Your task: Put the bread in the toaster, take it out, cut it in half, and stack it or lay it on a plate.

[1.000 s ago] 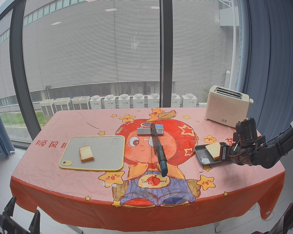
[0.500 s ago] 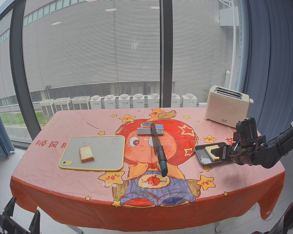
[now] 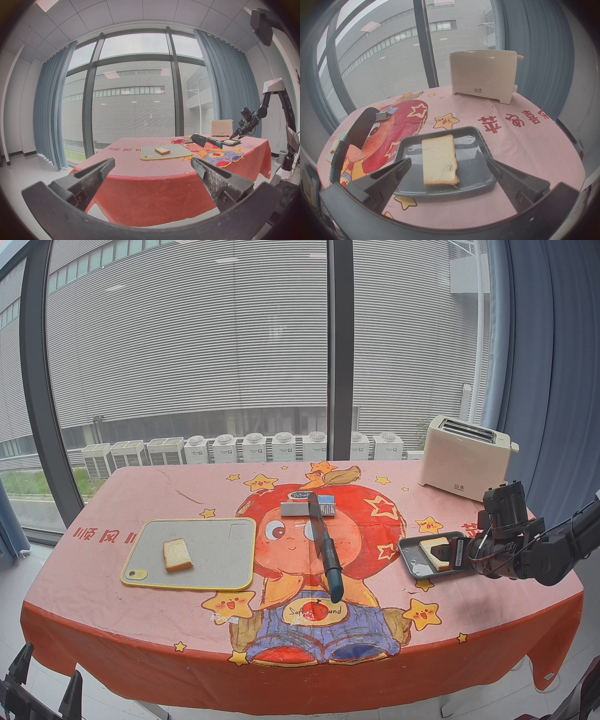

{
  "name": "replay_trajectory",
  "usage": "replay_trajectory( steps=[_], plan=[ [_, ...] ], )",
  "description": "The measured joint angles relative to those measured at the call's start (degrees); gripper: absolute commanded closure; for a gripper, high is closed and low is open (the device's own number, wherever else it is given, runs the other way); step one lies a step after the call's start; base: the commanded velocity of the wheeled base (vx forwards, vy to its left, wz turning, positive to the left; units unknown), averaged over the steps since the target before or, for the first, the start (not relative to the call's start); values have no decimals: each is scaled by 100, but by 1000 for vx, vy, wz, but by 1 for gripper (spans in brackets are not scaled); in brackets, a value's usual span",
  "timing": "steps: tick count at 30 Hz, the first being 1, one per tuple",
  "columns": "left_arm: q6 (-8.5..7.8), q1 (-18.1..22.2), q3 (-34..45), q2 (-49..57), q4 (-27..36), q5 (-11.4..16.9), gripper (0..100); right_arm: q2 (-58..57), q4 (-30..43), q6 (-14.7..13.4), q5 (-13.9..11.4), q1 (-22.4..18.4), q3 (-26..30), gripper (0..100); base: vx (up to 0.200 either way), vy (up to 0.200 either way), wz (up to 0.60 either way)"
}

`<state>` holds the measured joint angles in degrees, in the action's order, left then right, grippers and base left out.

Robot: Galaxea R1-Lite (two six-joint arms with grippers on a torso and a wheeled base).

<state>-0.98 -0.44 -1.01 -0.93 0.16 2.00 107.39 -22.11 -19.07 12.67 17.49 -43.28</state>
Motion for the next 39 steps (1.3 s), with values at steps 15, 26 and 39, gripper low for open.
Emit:
replay_trajectory(
  steps=[15,26,39],
  plan=[
    [0,0,0,0,-2,0,0,-11,0,10,-2,0,4,0,0,0,0],
    [0,0,2,0,0,2,0,-102,6,13,16,2,28,0,0,0,0],
    [0,0,2,0,0,2,0,-364,2,40,16,6,85,0,0,0,0]
  ],
)
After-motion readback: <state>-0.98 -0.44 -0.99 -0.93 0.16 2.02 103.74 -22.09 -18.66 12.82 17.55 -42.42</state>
